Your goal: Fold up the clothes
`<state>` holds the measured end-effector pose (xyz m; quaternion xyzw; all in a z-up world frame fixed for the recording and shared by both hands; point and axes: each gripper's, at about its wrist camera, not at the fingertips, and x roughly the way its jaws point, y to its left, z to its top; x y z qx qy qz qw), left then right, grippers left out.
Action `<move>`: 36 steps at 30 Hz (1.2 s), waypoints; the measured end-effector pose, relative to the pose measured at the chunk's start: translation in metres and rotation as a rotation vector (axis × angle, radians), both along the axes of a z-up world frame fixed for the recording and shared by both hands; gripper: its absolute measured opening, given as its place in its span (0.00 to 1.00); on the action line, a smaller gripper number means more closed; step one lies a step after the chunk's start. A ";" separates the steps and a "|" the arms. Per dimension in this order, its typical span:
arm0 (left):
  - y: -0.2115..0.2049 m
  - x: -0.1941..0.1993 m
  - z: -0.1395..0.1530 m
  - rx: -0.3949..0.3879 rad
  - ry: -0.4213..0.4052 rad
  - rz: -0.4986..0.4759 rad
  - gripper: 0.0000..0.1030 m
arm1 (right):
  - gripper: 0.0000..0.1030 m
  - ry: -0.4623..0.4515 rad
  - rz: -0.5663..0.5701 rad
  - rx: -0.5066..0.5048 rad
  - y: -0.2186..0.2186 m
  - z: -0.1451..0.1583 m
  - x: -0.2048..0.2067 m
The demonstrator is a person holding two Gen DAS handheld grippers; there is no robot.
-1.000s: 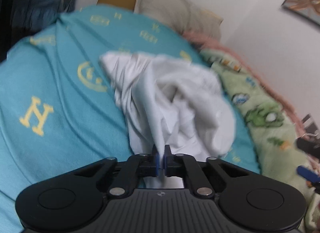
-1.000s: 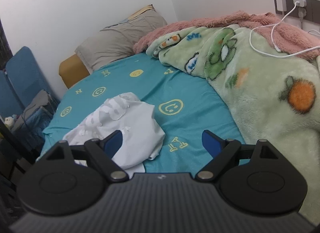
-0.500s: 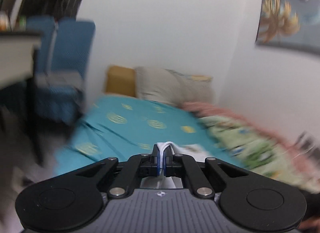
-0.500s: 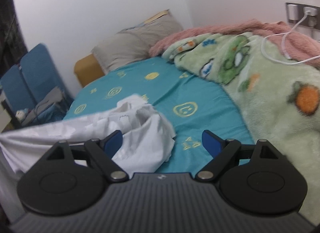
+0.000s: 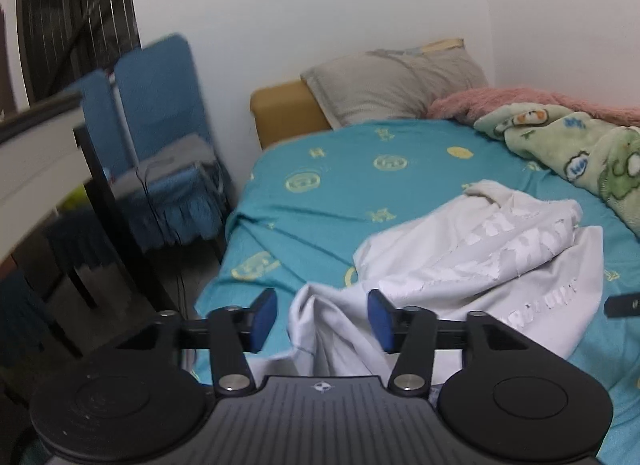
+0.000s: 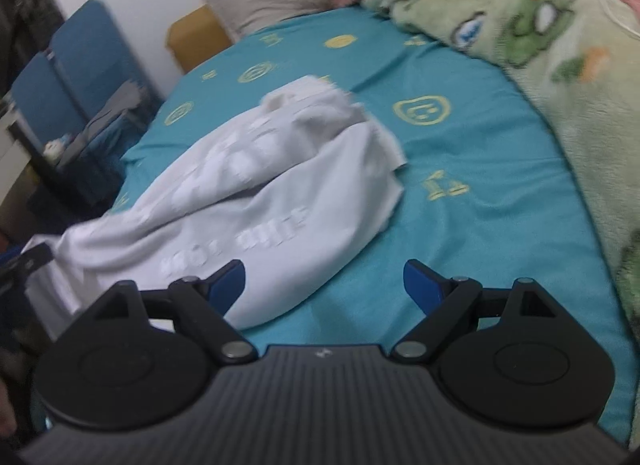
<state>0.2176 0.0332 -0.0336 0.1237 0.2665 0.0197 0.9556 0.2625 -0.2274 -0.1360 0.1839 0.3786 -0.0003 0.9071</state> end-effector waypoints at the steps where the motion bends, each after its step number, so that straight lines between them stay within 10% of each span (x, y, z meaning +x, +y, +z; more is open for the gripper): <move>1: -0.001 -0.003 0.003 0.031 -0.026 0.005 0.59 | 0.85 -0.003 -0.020 0.004 -0.004 0.000 -0.001; 3: -0.004 -0.016 0.012 0.052 -0.086 0.000 0.78 | 0.85 -0.001 -0.057 0.019 -0.013 0.000 -0.001; 6: -0.012 -0.035 0.021 0.060 -0.146 -0.023 0.79 | 0.85 0.022 -0.097 0.076 -0.025 -0.006 -0.001; 12: -0.049 -0.059 0.004 0.009 -0.032 -0.167 0.81 | 0.85 0.076 -0.092 0.498 -0.049 -0.046 0.012; 19: -0.104 -0.052 -0.069 0.165 0.163 -0.376 0.71 | 0.39 0.096 -0.062 0.514 -0.039 -0.064 0.023; 28: -0.108 -0.025 -0.115 0.236 0.193 -0.307 0.69 | 0.06 -0.037 0.007 0.579 -0.042 -0.041 0.025; 33: -0.102 -0.021 -0.118 0.255 0.185 -0.290 0.20 | 0.06 -0.064 -0.008 0.569 -0.047 -0.032 0.025; 36: -0.094 -0.027 -0.106 0.230 0.184 -0.293 0.14 | 0.06 -0.078 0.006 0.551 -0.046 -0.026 0.024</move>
